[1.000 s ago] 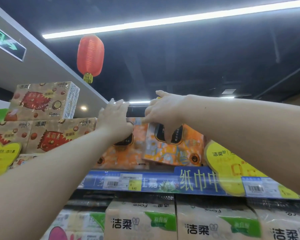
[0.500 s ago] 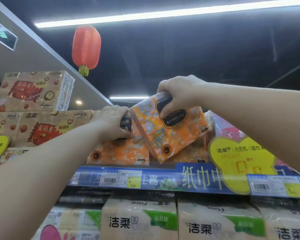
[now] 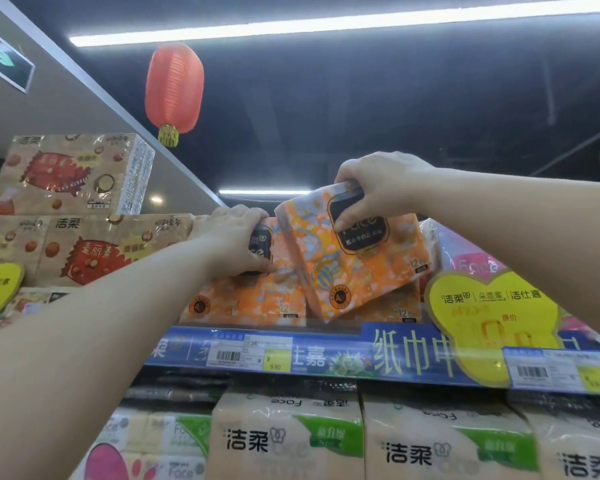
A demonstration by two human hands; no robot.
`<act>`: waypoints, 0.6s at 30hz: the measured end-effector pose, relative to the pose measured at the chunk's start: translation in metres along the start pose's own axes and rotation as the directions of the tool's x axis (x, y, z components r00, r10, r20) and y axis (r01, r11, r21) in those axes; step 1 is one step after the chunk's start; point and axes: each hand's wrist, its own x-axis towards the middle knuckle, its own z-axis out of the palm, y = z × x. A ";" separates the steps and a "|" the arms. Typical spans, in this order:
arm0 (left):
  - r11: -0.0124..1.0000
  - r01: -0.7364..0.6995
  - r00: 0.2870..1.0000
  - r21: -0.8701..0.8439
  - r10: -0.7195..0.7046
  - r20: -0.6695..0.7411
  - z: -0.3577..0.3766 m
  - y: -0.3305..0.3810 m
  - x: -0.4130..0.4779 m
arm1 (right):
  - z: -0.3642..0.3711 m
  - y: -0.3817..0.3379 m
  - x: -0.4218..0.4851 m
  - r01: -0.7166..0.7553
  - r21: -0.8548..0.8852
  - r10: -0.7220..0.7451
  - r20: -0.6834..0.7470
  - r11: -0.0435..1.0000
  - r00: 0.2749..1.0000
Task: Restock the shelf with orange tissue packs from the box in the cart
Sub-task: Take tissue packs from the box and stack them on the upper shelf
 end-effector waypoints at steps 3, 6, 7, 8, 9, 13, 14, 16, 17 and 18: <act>1.000 -0.006 1.000 0.002 0.006 0.000 -0.001 0.000 0.000 | 0.003 0.002 -0.001 -0.006 -0.024 0.005 -0.020 1.000 1.000; 1.000 -0.010 1.000 0.001 0.010 -0.001 -0.001 0.001 0.000 | 0.005 0.006 -0.002 -0.010 -0.027 0.009 -0.036 1.000 0.999; 1.000 -0.011 1.000 0.003 0.011 -0.001 -0.001 0.001 0.000 | 0.004 0.007 -0.002 -0.008 -0.008 0.008 -0.037 1.000 0.999; 1.000 -0.011 1.000 0.005 0.011 0.001 -0.001 0.001 0.000 | 0.004 0.008 -0.001 -0.001 0.010 0.001 -0.041 1.000 0.999; 1.000 -0.010 1.000 0.005 0.010 0.002 -0.001 0.000 -0.001 | 0.004 0.009 -0.001 0.009 0.022 -0.008 -0.049 1.000 0.999; 1.000 -0.011 1.000 -0.008 0.011 0.007 -0.002 -0.001 -0.001 | 0.000 0.019 0.005 -0.020 0.151 0.031 -0.070 0.988 0.997; 1.000 -0.011 1.000 -0.007 0.011 0.007 -0.003 -0.001 -0.001 | -0.002 0.022 0.006 -0.038 0.196 0.052 -0.067 0.980 0.996; 1.000 -0.010 1.000 -0.008 0.010 0.008 -0.003 -0.001 -0.001 | -0.003 0.024 0.007 -0.059 0.224 0.071 -0.044 0.973 0.997; 1.000 -0.009 1.000 -0.008 0.009 0.009 -0.003 0.000 -0.002 | -0.002 0.025 0.007 -0.066 0.210 0.073 -0.021 0.975 0.997; 1.000 -0.009 1.000 -0.005 0.009 0.010 -0.003 0.000 -0.002 | 0.001 0.024 0.006 -0.074 0.186 0.074 0.008 0.980 0.997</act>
